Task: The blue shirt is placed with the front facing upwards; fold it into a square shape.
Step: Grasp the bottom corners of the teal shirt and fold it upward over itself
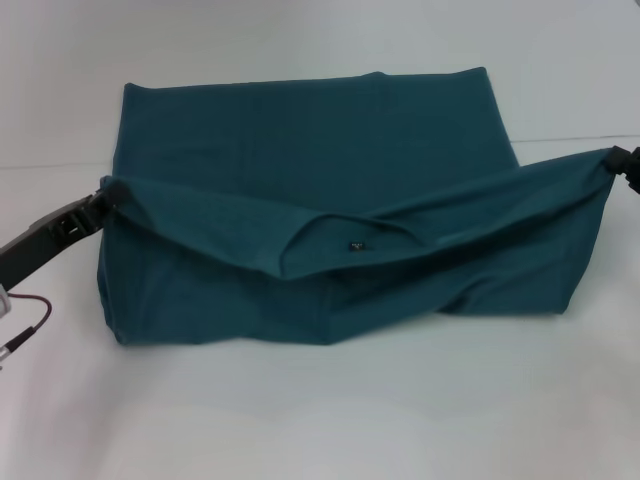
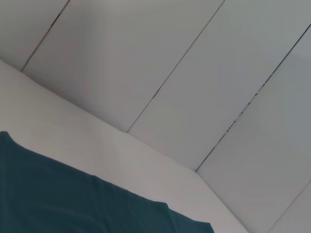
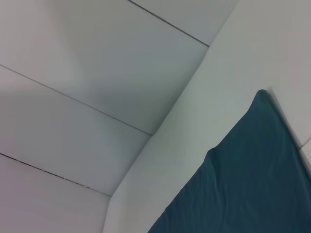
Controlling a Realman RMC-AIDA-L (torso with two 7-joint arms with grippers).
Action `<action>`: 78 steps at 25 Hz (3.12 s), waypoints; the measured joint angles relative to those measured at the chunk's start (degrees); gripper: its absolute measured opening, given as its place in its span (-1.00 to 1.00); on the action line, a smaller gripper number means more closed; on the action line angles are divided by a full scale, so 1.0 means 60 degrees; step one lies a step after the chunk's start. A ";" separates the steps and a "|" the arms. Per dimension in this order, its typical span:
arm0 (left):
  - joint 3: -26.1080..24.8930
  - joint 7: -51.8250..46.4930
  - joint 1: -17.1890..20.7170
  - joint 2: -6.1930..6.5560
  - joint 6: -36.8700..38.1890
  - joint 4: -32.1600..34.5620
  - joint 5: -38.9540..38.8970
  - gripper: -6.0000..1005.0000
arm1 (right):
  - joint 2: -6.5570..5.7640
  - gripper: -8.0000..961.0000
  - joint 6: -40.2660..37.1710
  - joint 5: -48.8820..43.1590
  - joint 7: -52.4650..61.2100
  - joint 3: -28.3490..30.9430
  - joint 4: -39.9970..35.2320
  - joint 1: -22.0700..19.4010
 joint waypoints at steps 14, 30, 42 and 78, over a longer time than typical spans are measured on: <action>0.0094 0.0096 -0.0535 0.0243 -0.0850 -0.0008 0.0044 -0.92 | -0.0009 -0.69 0.0734 0.0025 -0.0116 -0.0479 0.0028 0.0419; 0.0468 0.0365 -0.0967 0.0279 -0.2101 -0.0355 0.0091 -0.92 | -0.0095 -0.67 0.1819 0.0024 -0.0162 -0.1117 0.0061 0.0788; 0.0930 0.0775 -0.1408 0.0344 -0.3288 -0.0867 0.0108 -0.92 | -0.0038 -0.66 0.2452 0.0022 -0.0226 -0.1428 0.0113 0.1006; 0.4016 -0.0056 0.1490 -0.0150 -0.1601 0.2980 0.2075 0.46 | -0.0018 0.57 -0.0266 0.0528 -0.3016 -0.2119 -0.1169 -0.1000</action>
